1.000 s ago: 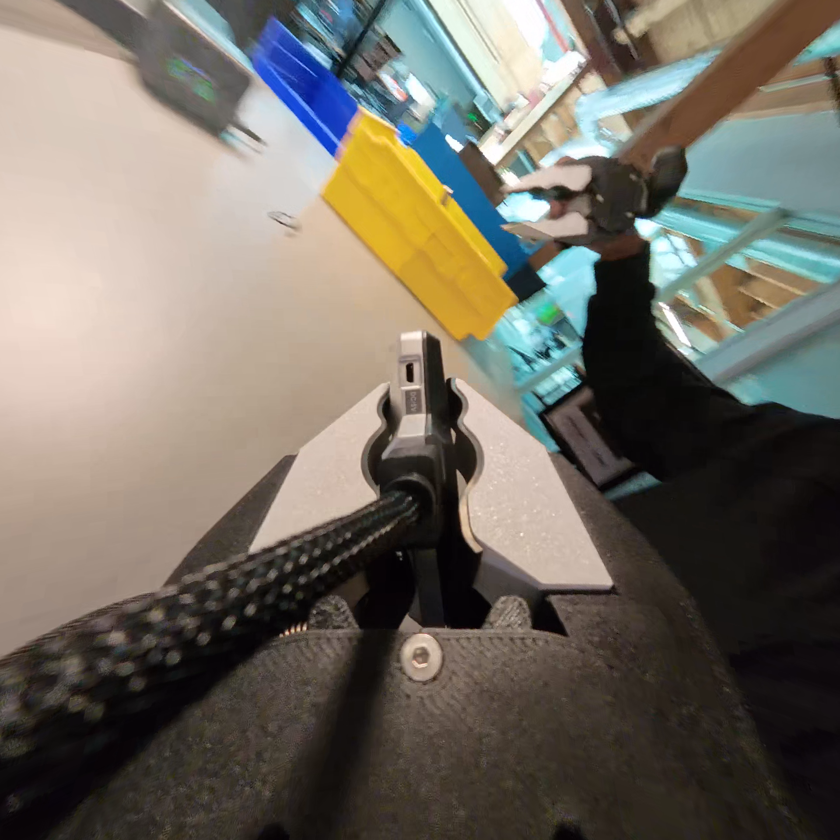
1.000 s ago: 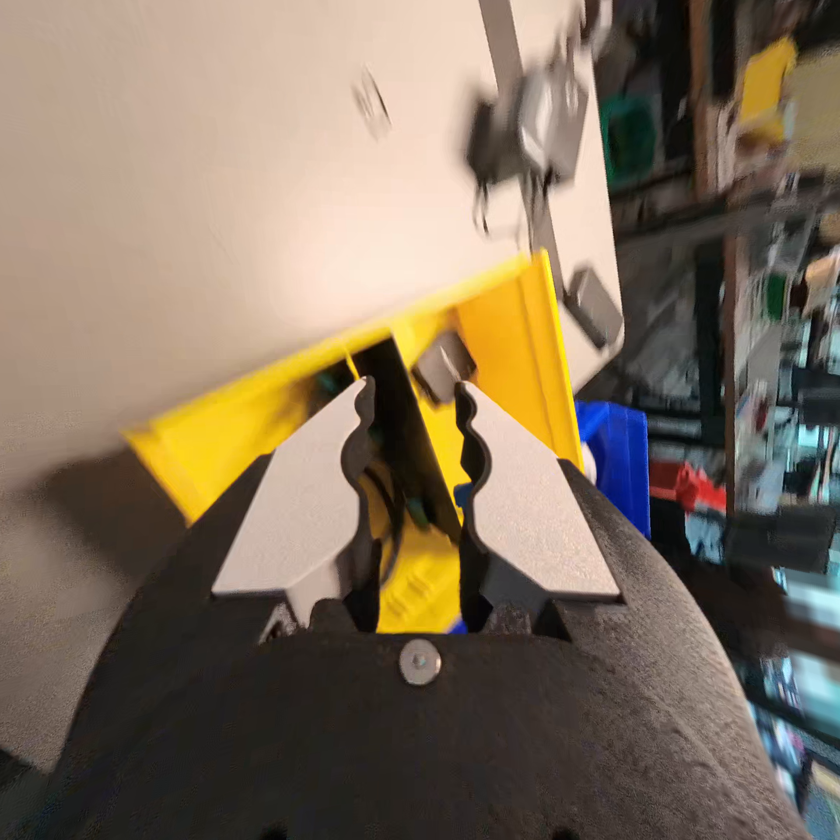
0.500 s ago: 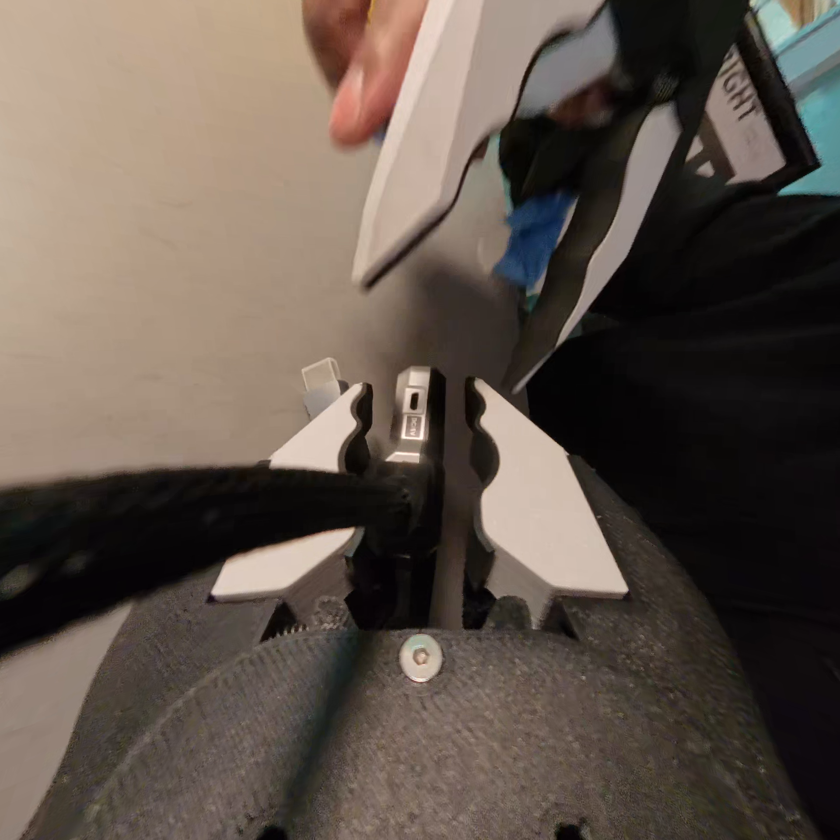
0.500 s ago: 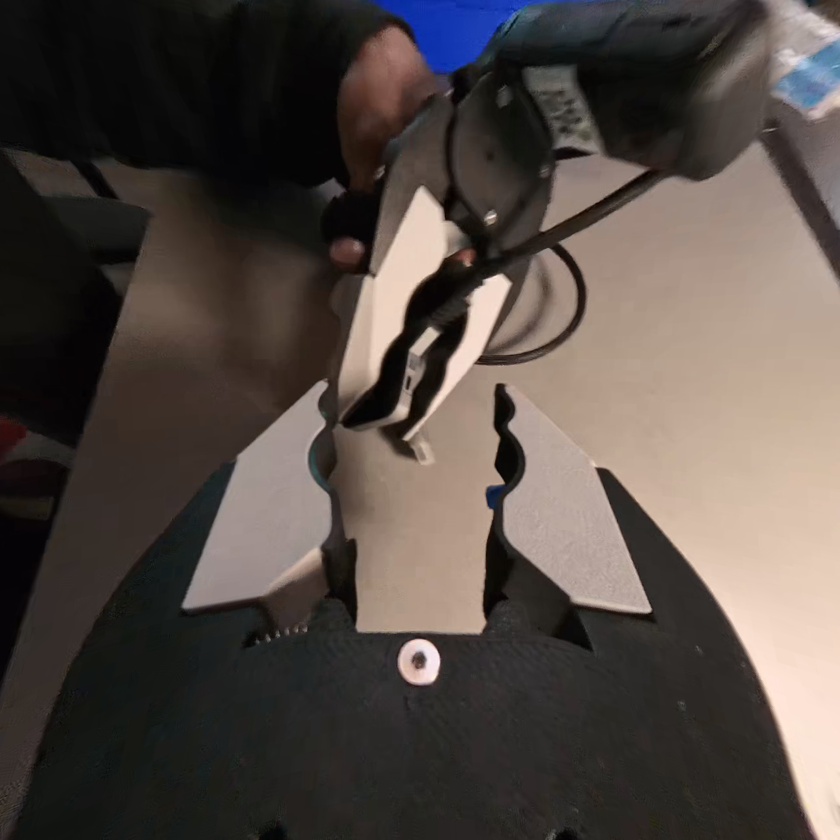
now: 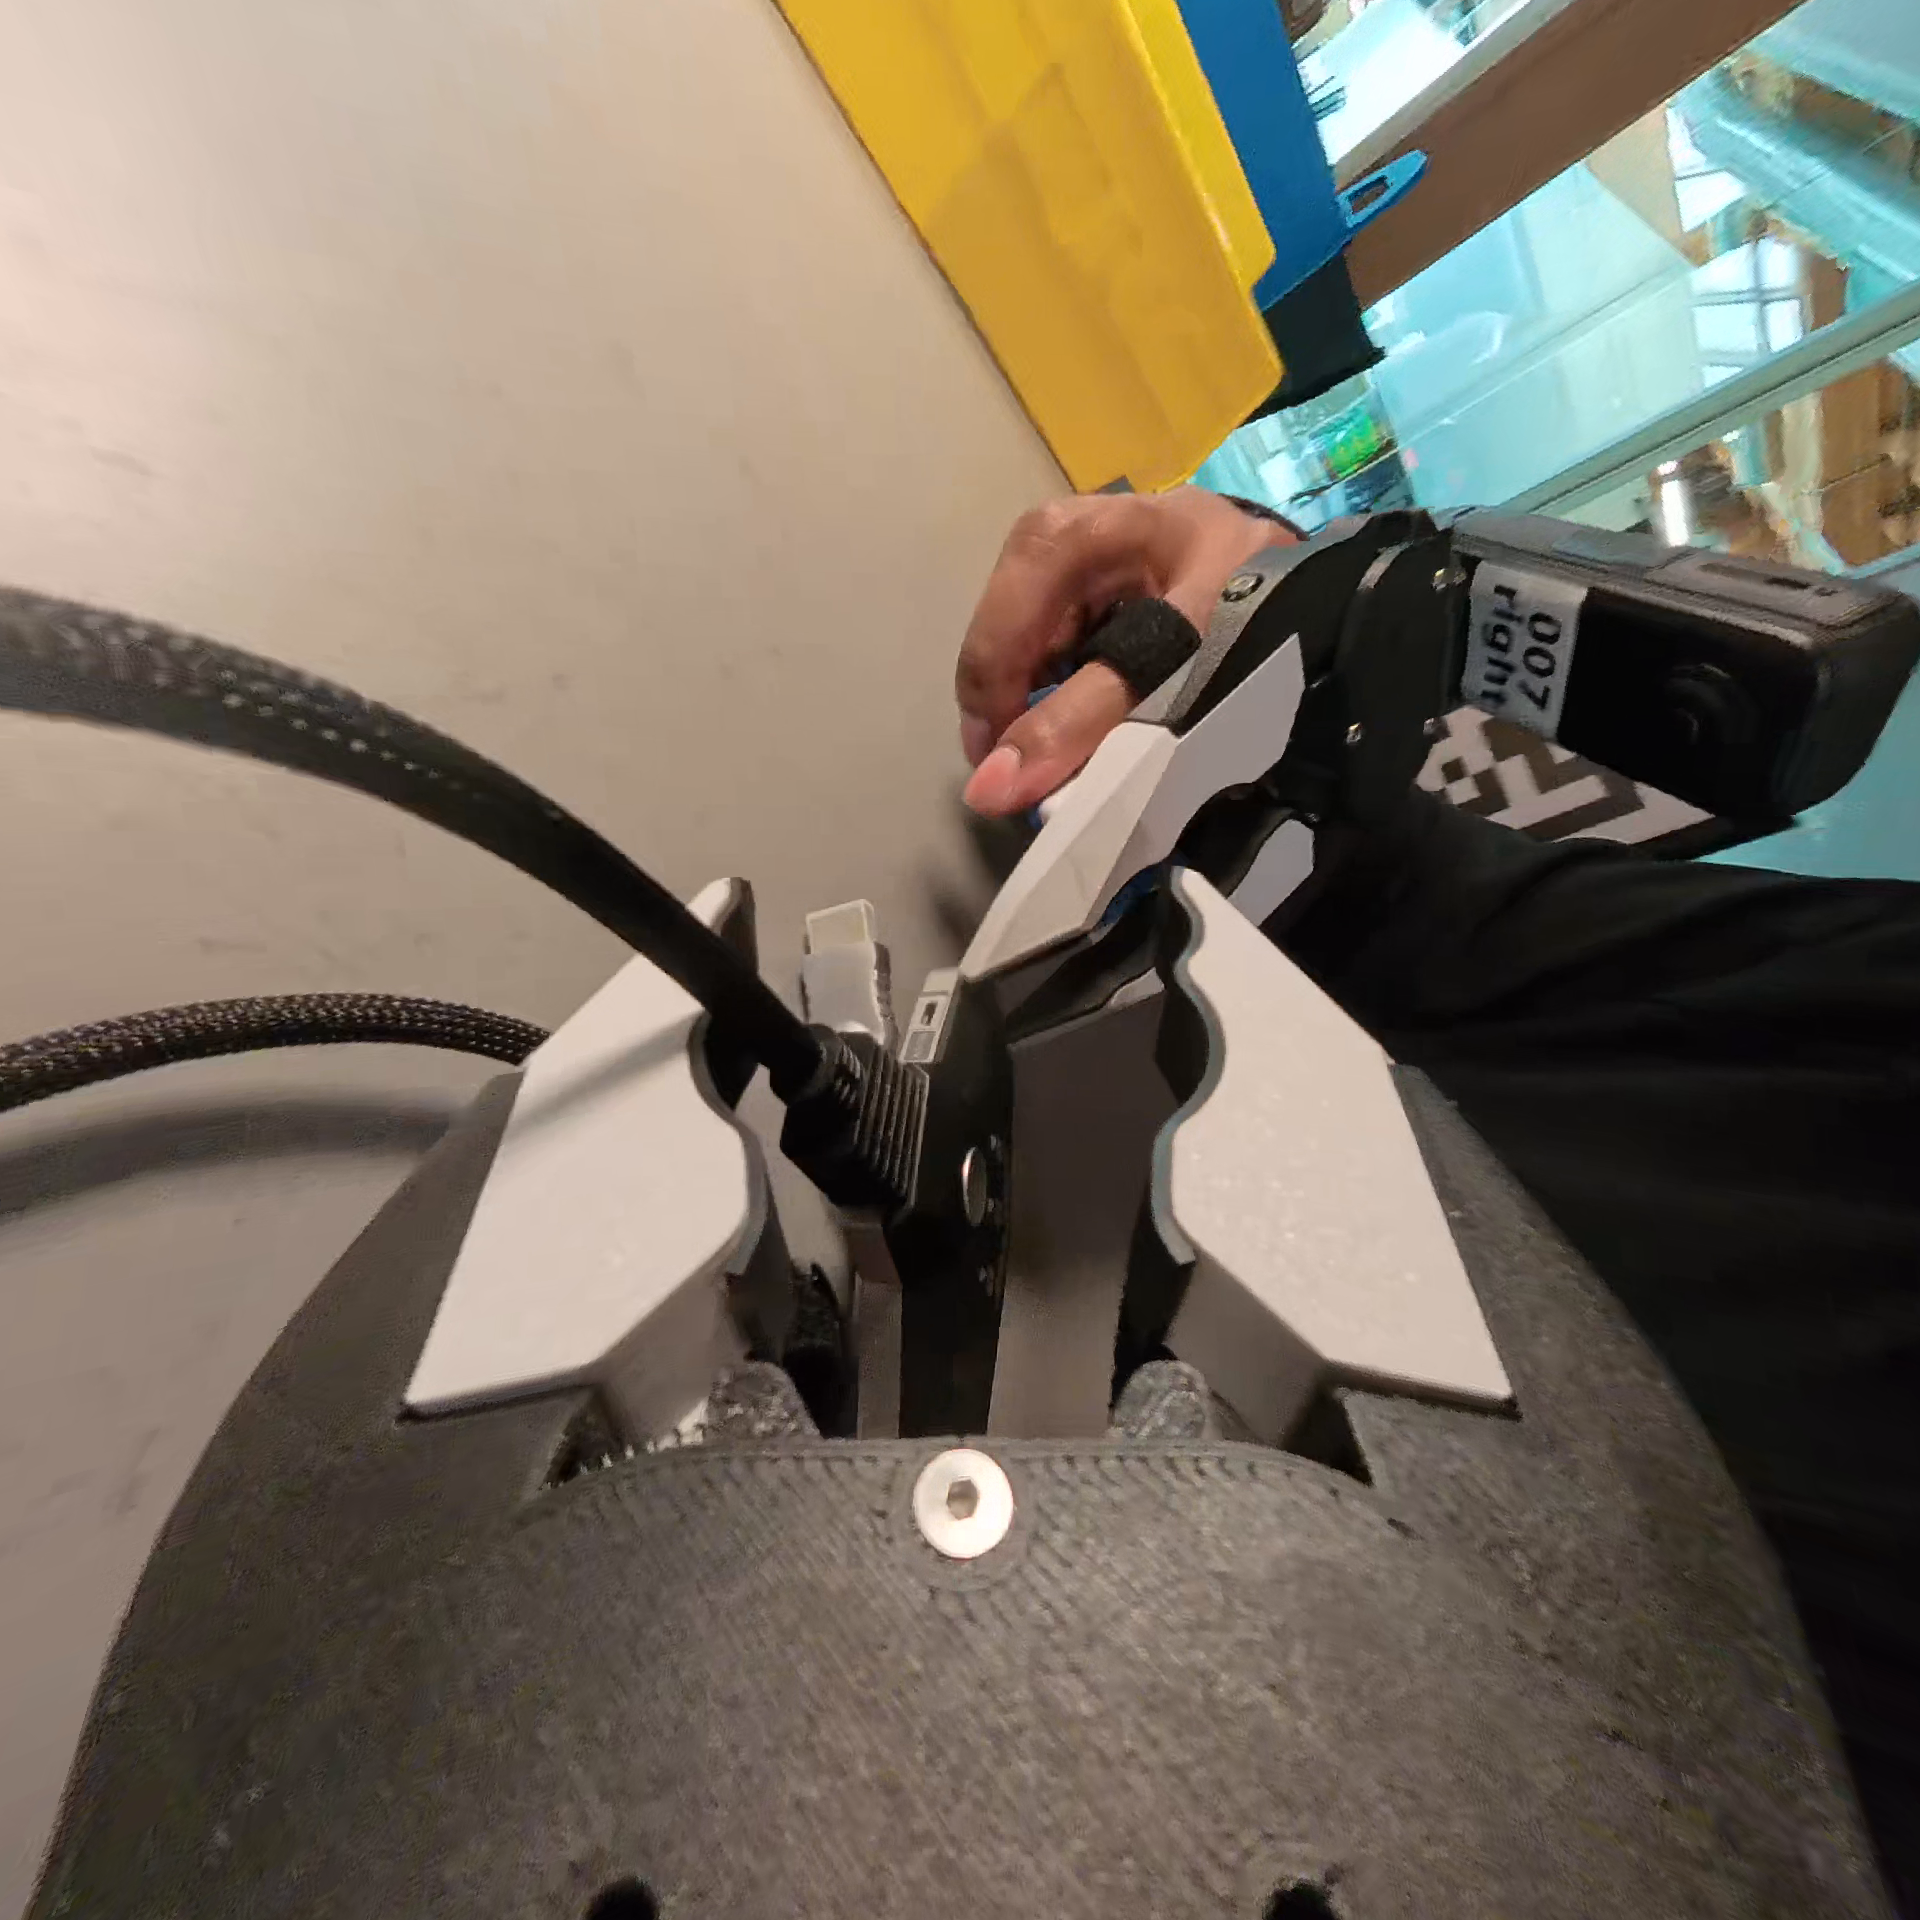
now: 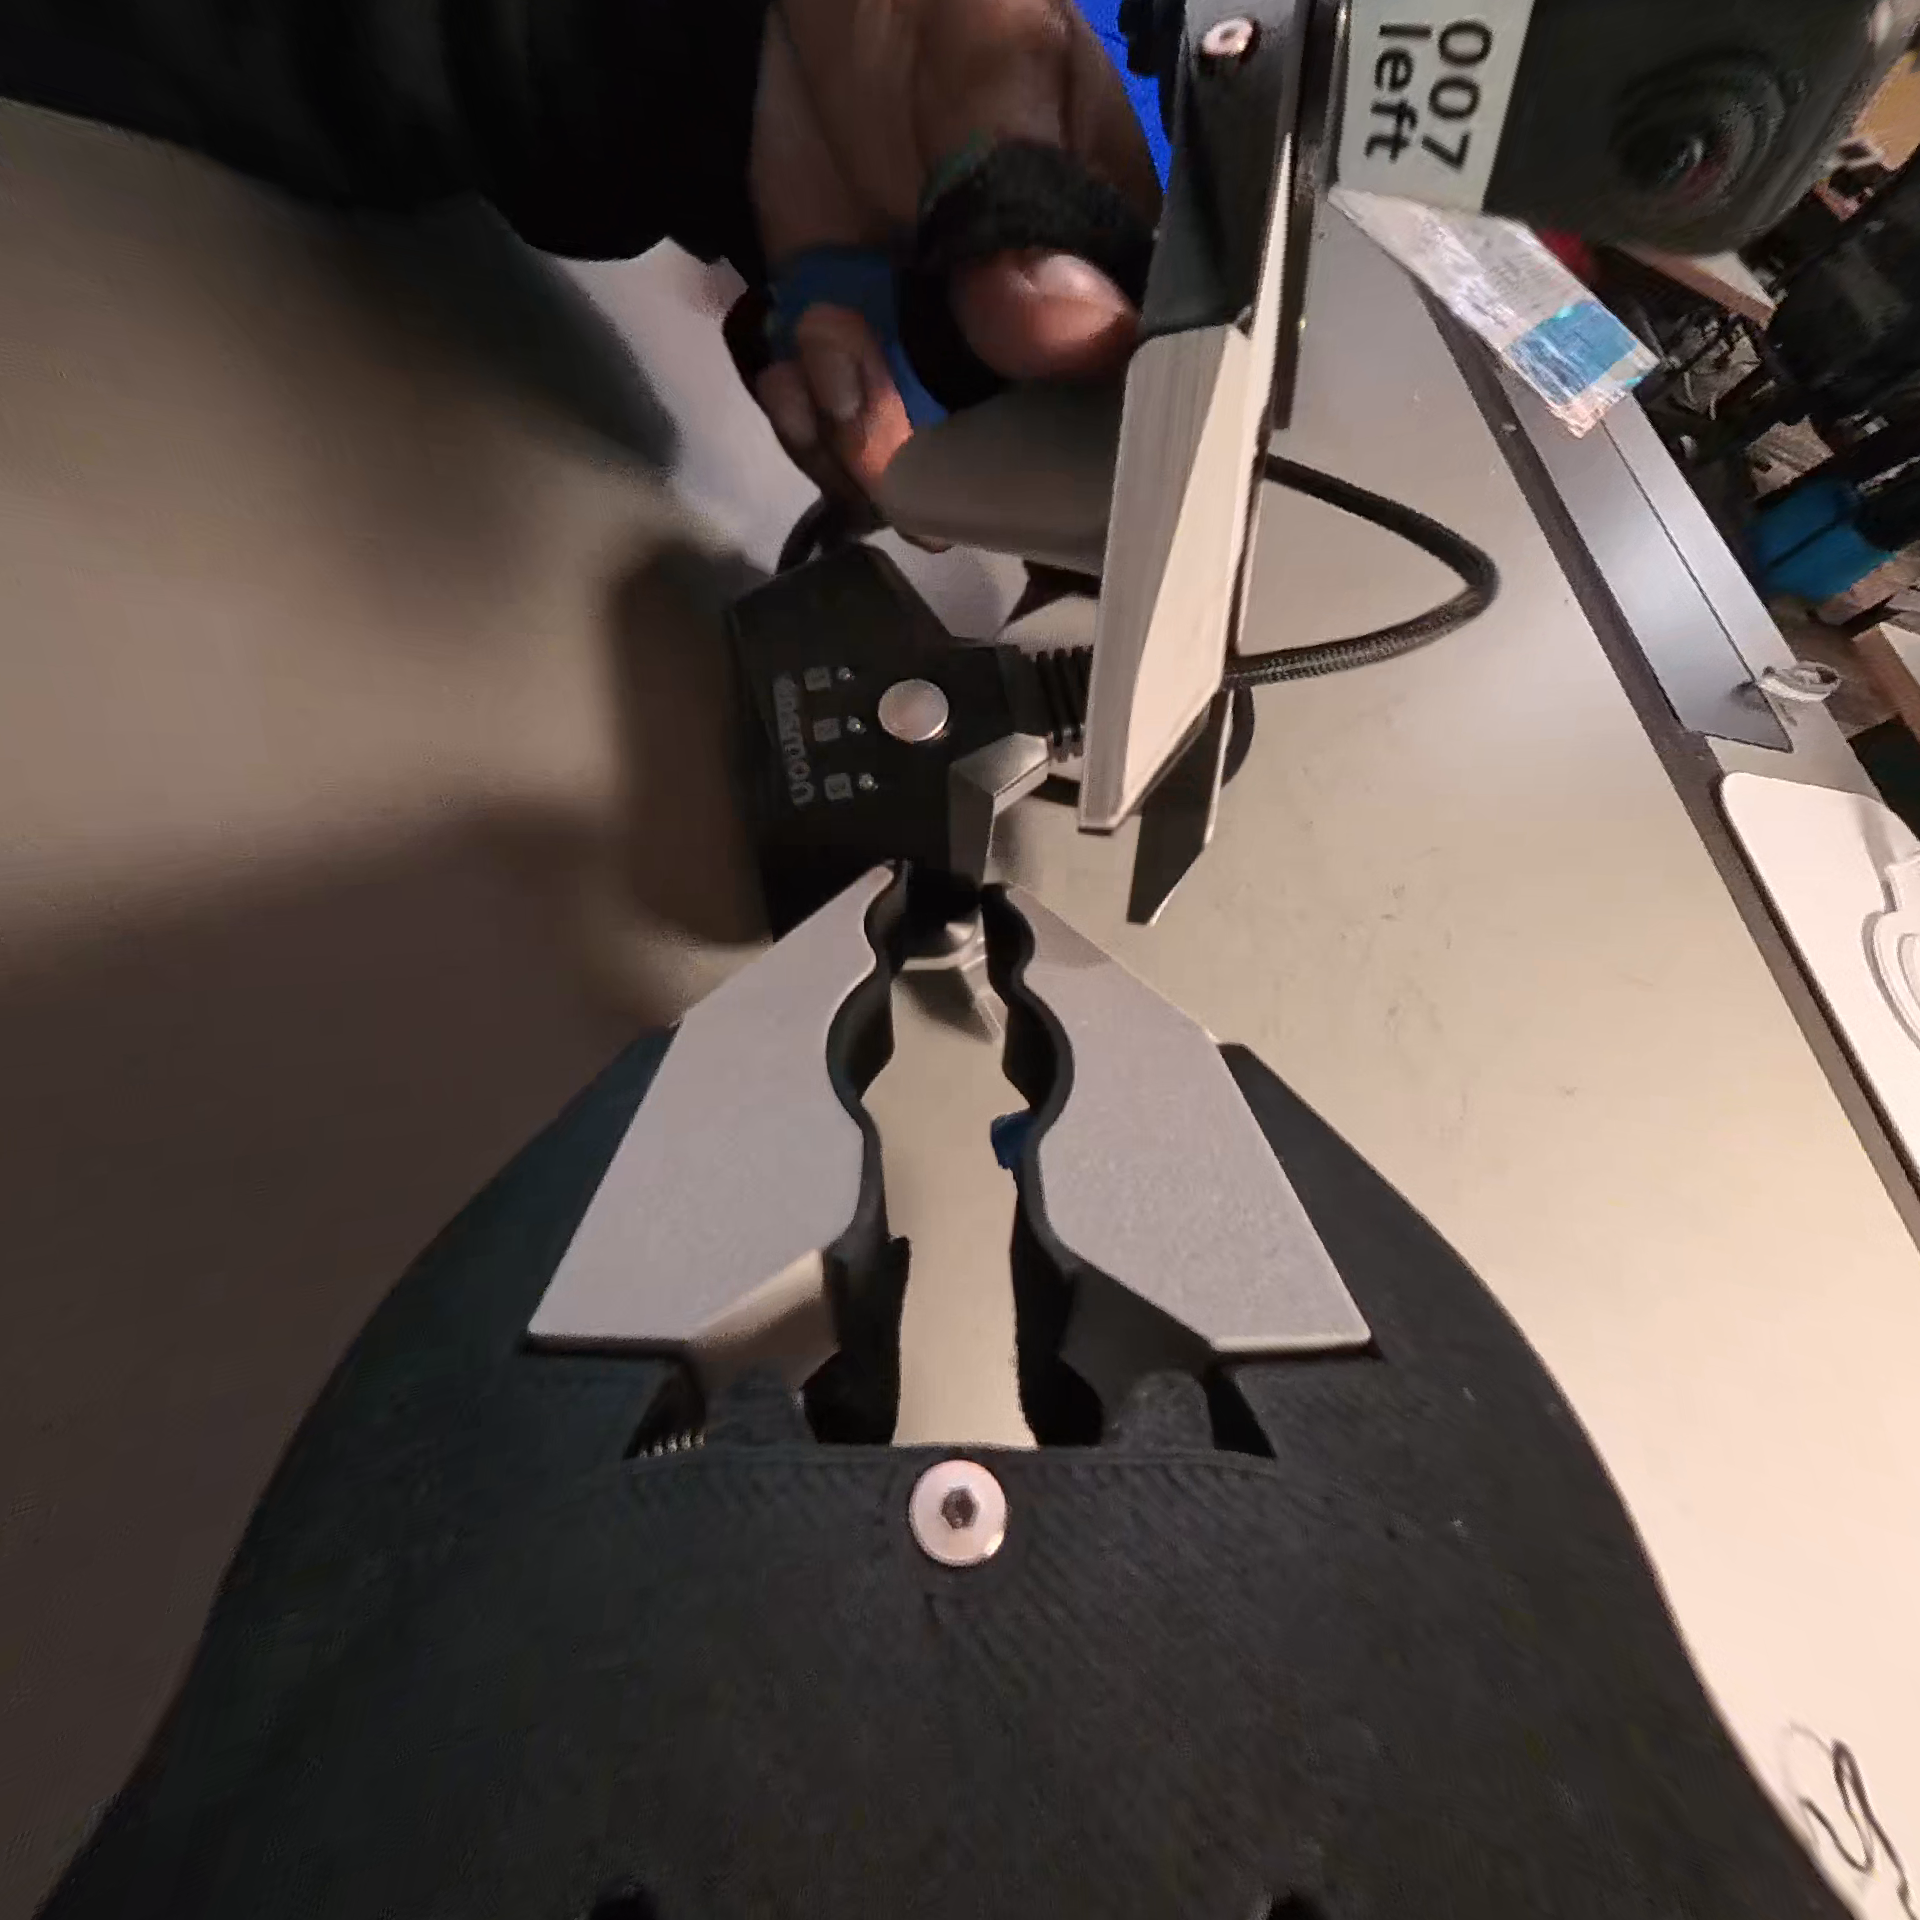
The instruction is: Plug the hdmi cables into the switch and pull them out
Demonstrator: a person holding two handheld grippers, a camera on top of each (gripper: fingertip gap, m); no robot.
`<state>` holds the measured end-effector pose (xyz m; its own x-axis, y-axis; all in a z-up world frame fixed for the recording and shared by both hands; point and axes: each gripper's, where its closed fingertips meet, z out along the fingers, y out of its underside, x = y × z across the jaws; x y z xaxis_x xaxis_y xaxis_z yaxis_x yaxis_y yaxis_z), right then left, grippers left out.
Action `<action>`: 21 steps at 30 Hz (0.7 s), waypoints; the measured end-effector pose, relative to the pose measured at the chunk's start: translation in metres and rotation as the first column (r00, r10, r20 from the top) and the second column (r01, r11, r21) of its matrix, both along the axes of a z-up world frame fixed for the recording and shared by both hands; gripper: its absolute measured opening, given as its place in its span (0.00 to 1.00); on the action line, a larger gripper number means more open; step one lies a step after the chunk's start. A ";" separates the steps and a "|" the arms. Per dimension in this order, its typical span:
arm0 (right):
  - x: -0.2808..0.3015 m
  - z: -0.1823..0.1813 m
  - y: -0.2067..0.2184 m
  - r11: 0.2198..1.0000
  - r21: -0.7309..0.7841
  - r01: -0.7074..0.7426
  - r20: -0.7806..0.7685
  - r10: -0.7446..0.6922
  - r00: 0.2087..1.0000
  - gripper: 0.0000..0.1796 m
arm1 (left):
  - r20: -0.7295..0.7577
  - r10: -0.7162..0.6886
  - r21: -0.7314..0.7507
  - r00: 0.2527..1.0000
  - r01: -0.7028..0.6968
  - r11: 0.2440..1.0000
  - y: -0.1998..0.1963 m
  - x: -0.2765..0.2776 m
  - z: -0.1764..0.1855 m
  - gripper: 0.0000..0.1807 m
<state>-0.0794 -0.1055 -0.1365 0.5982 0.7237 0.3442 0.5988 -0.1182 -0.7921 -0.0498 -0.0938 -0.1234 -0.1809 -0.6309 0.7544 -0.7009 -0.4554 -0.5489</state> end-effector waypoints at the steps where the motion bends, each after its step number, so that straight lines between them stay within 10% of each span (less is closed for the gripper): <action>1: 0.001 0.000 0.000 1.000 -0.006 0.004 -0.007 -0.004 1.000 0.09 | -0.015 0.003 0.036 1.000 -0.003 0.999 0.002 -0.001 -0.002 0.45; 14: -0.010 -0.011 -0.009 0.996 -0.078 -0.044 -0.030 0.041 0.999 0.20 | -0.076 -0.310 0.442 0.948 0.311 0.842 0.005 -0.079 0.000 0.50; 21: -0.007 -0.007 -0.003 0.996 -0.086 -0.007 -0.060 0.002 0.998 0.20 | 0.074 -0.078 0.468 0.994 0.034 0.883 0.074 -0.090 0.030 0.44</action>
